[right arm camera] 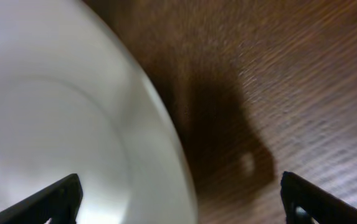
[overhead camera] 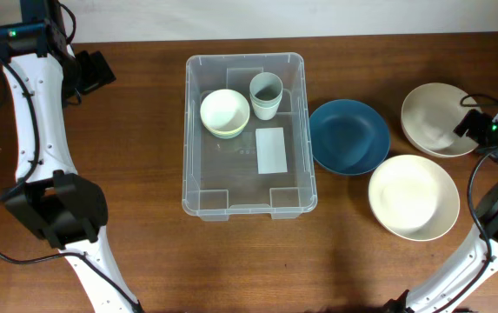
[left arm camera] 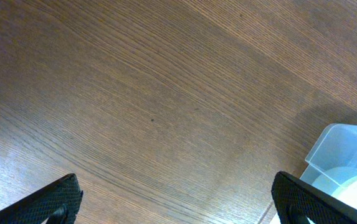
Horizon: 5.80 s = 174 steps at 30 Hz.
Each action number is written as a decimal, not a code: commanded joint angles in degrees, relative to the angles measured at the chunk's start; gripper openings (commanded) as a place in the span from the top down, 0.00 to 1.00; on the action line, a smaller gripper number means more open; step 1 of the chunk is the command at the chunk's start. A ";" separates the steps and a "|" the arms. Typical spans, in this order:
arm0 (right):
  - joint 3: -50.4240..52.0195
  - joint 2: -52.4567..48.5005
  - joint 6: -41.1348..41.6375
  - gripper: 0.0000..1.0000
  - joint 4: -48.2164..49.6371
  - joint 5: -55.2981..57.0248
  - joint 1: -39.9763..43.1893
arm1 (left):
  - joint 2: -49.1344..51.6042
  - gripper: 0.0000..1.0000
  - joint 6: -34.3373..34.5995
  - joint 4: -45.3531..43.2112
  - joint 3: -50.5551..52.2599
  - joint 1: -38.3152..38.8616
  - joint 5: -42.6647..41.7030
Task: Pack container
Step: 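Pinch the far cream bowl's rim with the right gripper, then lift the cream bowl and carry it over the container, then lower the cream bowl into the container's front and release, then move the right gripper to the dark teal bowl's right rim, then pinch the teal bowl's rim and lift it up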
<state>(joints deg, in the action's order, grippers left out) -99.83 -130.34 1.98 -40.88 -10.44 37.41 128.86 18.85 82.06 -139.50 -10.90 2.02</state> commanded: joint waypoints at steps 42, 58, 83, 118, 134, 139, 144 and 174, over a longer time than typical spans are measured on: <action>-0.87 -1.11 1.90 0.96 19.93 -64.81 8.11 | 0.04 0.01 -0.46 0.07 -0.85 -0.13 0.79; -2.10 17.42 1.44 0.96 17.75 -67.28 -4.74 | 0.04 0.01 -0.46 0.04 -0.85 -0.13 0.79; -1.97 26.86 -8.09 0.96 -18.82 4.44 -56.28 | 0.04 0.01 -0.46 0.04 -0.85 -0.13 0.79; -0.61 21.81 -4.46 0.57 -19.54 2.97 -60.26 | 0.04 0.00 -0.46 0.04 -0.85 -0.13 0.79; -1.97 33.94 1.77 0.57 -22.77 3.56 -32.74 | 0.04 0.01 -0.46 0.04 -0.85 -0.13 0.79; -1.70 31.28 -0.52 0.57 -26.43 3.30 -21.18 | 0.04 0.01 -0.46 0.04 -0.85 -0.13 0.79; -0.96 26.88 -6.25 0.57 -25.70 -0.11 -17.44 | 0.04 0.01 -0.46 0.04 -0.85 -0.13 0.79; -0.61 -1.31 -12.72 0.46 -9.14 -6.16 -22.40 | 0.04 0.01 -0.46 0.07 -0.85 -0.13 0.79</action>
<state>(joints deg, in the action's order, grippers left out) -101.03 -129.45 -10.00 -50.72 -15.35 15.00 128.86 18.85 82.06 -139.50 -10.90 2.02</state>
